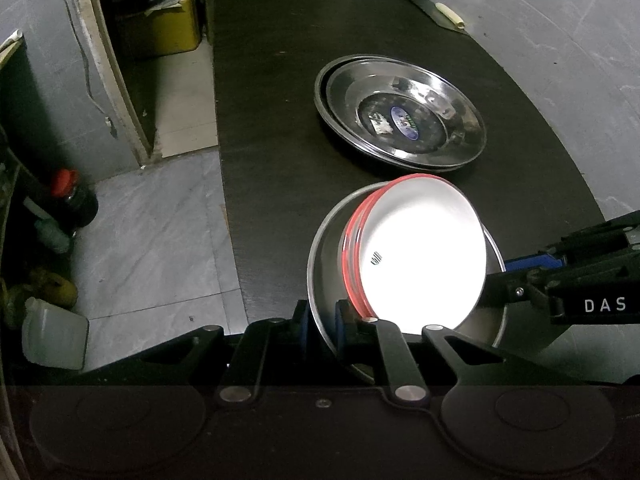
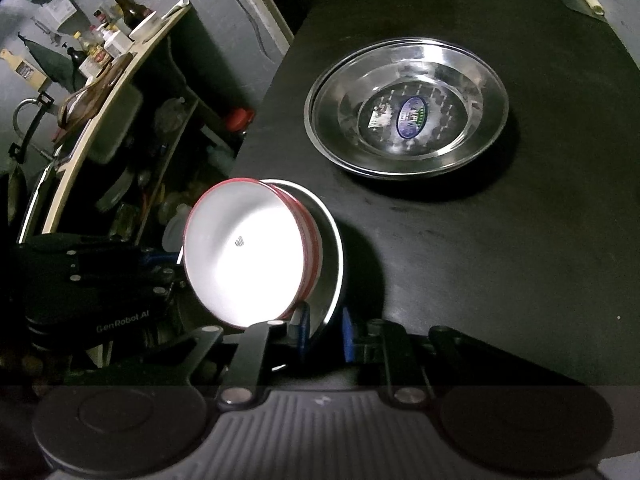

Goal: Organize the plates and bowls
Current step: 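Lift the steel bowl with its white bowls and carry it over the steel plate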

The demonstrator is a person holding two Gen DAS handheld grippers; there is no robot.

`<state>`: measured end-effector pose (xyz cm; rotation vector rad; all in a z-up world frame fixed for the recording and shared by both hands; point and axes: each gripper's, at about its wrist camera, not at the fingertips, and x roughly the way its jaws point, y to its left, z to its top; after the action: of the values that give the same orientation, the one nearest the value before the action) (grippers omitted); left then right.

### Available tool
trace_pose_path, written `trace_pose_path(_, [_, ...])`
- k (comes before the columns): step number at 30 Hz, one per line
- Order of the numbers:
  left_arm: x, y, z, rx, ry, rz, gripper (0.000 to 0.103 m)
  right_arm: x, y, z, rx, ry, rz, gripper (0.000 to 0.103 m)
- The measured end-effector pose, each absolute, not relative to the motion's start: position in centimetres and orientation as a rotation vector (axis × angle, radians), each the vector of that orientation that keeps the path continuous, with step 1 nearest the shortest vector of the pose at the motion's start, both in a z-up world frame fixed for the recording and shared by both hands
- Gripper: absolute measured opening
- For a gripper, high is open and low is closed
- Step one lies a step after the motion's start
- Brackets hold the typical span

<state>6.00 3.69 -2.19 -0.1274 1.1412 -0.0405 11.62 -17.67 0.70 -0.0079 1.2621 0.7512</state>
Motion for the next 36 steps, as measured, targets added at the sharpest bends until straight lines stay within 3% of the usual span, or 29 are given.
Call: trace_pose_path(36, [9.0,-0.6,-0.8,-0.067,1.077,-0.122,0.013,12.5,-22.7,2.3,0.07,1.157,0.661,0.019])
